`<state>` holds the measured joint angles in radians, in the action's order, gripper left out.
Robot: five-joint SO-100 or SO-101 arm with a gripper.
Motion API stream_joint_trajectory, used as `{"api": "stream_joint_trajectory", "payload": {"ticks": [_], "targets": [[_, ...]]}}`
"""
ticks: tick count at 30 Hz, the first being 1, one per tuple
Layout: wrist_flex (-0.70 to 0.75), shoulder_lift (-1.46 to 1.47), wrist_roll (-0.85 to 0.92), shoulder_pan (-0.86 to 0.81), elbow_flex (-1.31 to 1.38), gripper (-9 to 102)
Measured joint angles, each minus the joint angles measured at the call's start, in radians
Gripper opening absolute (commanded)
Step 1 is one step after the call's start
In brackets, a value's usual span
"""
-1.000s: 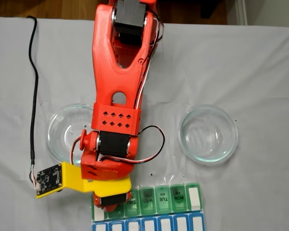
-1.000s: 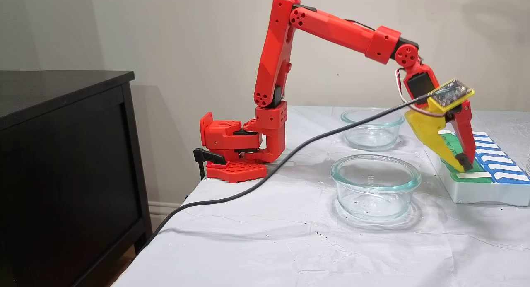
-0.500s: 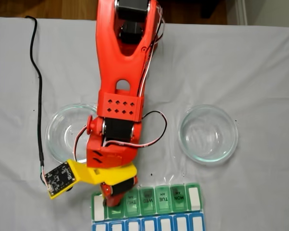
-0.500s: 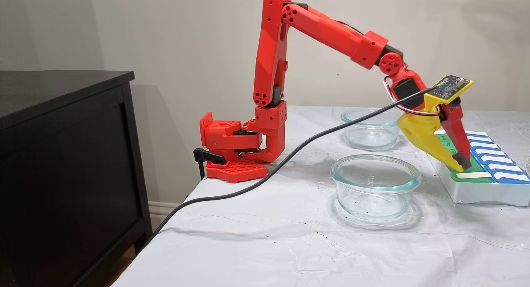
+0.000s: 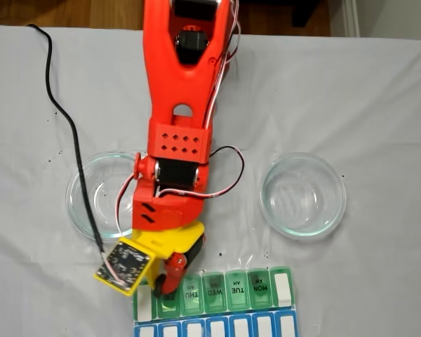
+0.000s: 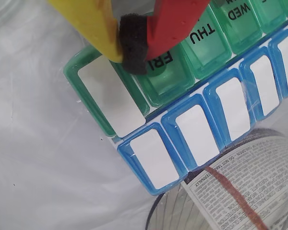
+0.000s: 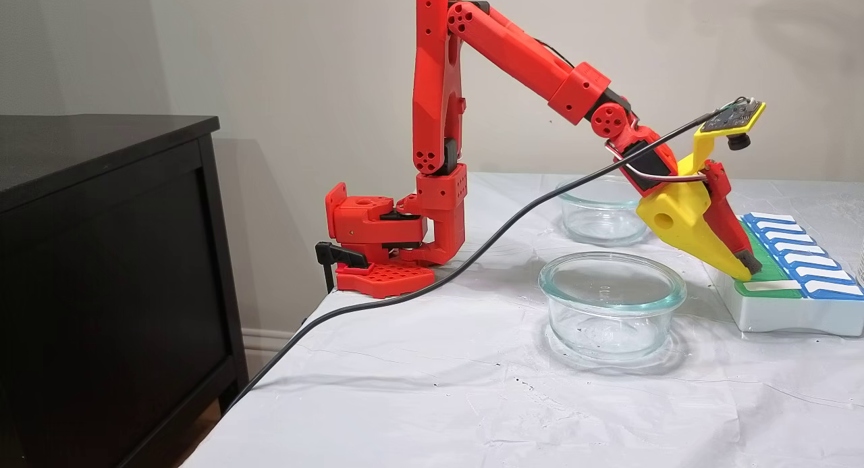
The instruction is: Sort medicines into box.
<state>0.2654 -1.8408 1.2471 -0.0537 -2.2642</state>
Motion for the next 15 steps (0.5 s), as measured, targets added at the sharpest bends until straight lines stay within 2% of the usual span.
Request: {"api": "stream_joint_trajectory", "payload": {"ticks": [11,15], "targets": [[-0.023,0.058,0.313,0.002,-0.020,0],[-0.020,0.052,0.331,0.002,-0.032,0]]}}
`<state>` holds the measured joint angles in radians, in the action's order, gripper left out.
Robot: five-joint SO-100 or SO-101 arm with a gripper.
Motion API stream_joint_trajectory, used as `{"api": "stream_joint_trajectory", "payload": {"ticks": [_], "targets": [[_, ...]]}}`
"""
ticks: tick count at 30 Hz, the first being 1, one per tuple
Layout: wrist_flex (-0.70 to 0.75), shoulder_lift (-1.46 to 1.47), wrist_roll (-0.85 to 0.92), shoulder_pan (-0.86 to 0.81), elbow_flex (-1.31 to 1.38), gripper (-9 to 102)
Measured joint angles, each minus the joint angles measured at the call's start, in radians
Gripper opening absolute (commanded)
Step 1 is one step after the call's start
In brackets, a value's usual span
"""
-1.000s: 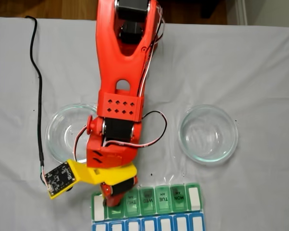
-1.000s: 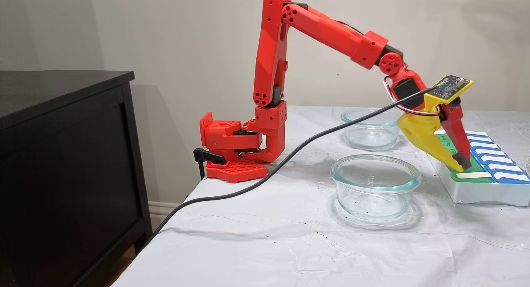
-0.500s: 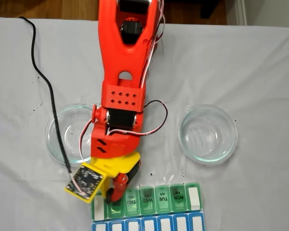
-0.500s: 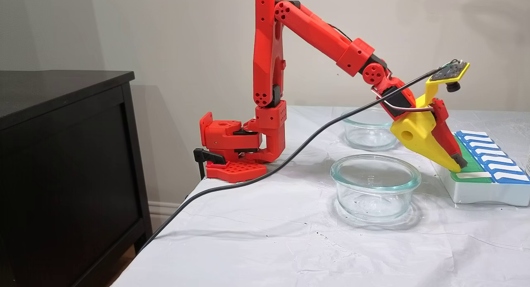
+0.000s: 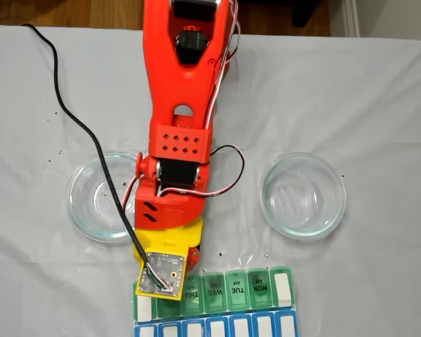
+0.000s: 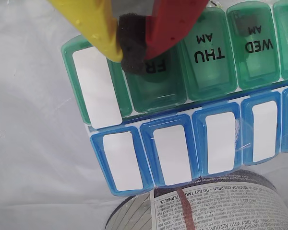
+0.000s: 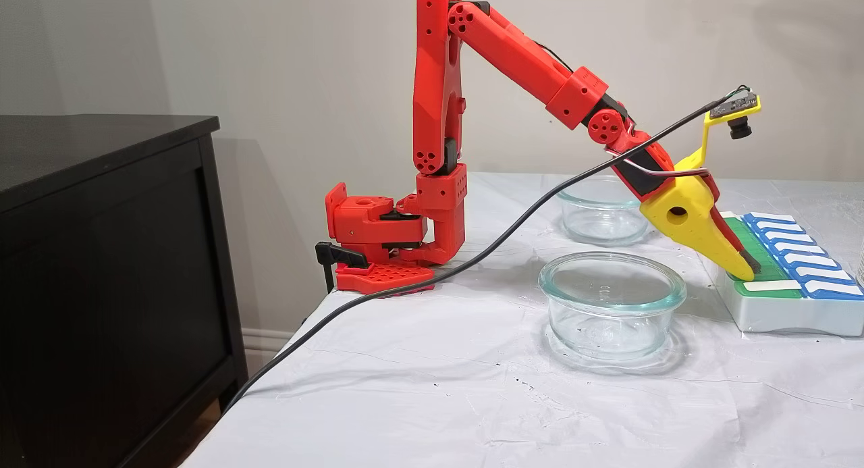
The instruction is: Sort medicines into box.
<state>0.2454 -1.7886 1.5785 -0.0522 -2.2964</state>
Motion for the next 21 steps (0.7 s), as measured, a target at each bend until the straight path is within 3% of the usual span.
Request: {"api": "stream_joint_trajectory", "payload": {"ticks": [5,15,21], "targets": [[0.038,-0.109,-0.141,0.000,-0.017,0],[0.164,-0.416,-0.744,-0.017,-0.032,0],[0.285,-0.663,-0.957,-0.046,-0.100,0]]}}
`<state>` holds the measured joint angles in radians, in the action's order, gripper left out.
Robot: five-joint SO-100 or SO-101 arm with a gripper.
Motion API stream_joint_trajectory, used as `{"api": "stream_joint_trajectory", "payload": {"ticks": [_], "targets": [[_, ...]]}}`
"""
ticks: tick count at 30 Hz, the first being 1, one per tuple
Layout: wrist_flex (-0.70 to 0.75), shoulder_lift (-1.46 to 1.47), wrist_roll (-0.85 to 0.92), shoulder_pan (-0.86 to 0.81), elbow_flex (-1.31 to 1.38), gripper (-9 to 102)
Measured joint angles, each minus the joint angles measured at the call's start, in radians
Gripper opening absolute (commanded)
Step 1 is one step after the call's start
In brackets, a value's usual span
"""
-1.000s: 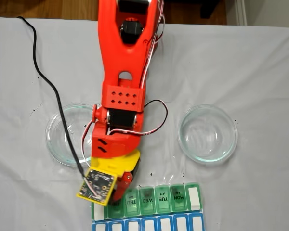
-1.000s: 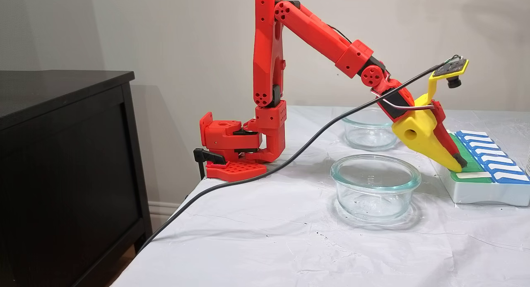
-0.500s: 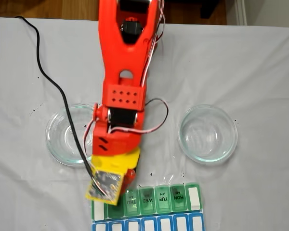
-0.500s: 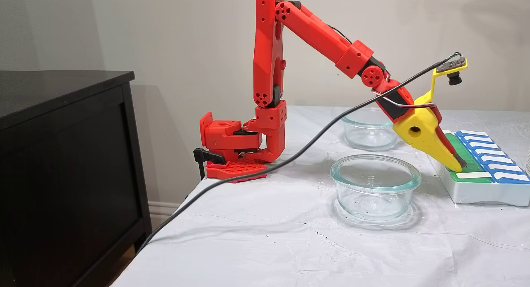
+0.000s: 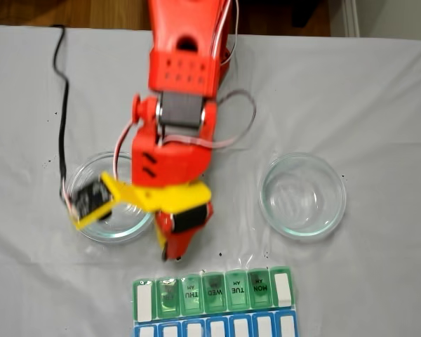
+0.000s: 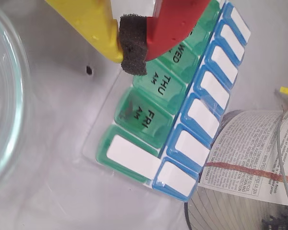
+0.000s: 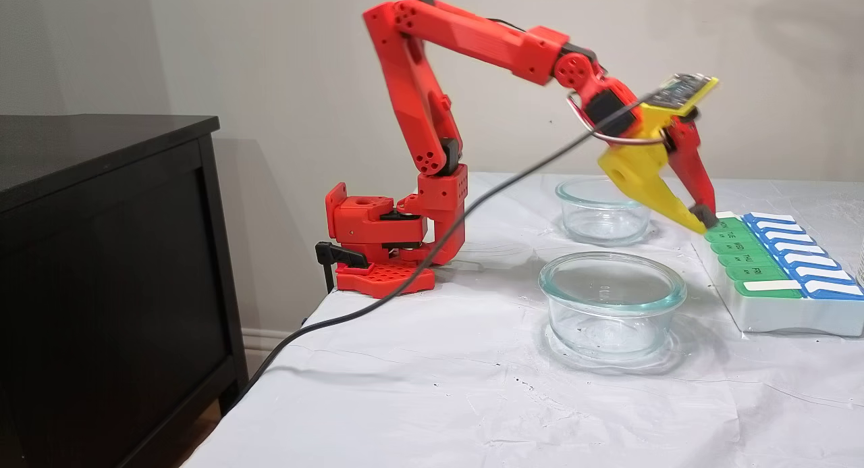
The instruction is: Sort medicines into box.
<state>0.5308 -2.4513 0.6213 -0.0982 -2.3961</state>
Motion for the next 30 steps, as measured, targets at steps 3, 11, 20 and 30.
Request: {"api": "stream_joint_trajectory", "payload": {"ticks": [3,11,20,30], "targets": [[0.075,-0.153,-0.060,-0.012,-0.075,0],[0.449,-0.600,0.020,0.060,-0.287,0],[0.670,-0.730,0.011,0.129,-0.456,0],[0.617,-0.733,-0.089,0.158,-0.612,1]]}}
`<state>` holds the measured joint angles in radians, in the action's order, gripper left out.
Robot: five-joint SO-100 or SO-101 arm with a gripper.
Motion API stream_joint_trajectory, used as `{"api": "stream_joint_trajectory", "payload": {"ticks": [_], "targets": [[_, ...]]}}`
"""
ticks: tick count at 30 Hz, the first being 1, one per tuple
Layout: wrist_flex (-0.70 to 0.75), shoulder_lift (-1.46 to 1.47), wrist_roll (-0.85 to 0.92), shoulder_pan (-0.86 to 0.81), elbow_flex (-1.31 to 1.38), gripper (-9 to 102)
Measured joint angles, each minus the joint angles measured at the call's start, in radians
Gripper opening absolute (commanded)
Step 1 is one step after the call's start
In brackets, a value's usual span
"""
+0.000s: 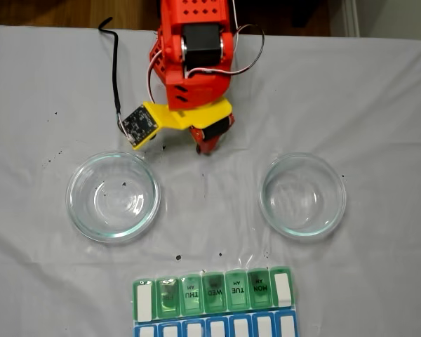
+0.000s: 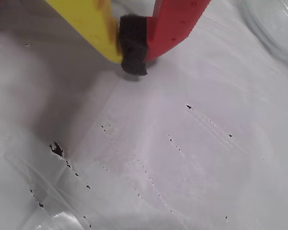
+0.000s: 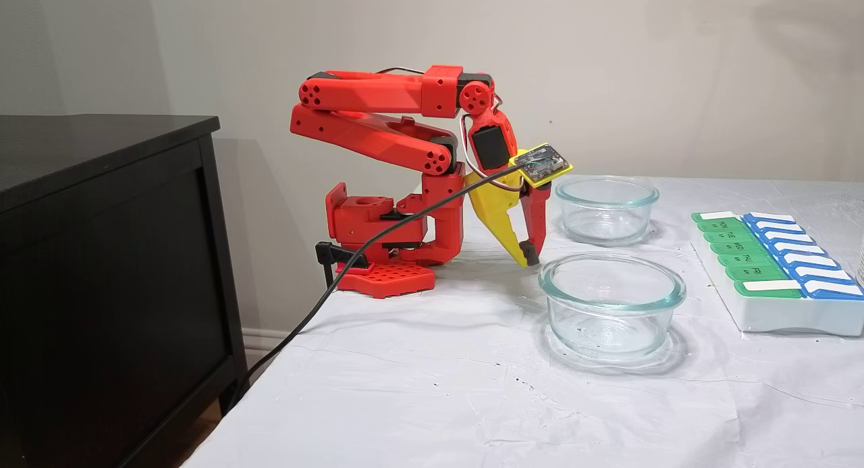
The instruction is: Sort medicines into box.
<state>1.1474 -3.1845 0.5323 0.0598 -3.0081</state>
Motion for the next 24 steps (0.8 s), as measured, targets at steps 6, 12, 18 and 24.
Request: {"api": "stream_joint_trajectory", "payload": {"ticks": [6,12,18,24], "targets": [[-0.034,0.000,0.028,-0.029,-0.002,0],[-0.041,0.000,0.043,-0.025,-0.002,0],[-0.041,0.000,0.043,-0.025,-0.002,0],[-0.041,0.000,0.043,-0.025,-0.002,0]]}}
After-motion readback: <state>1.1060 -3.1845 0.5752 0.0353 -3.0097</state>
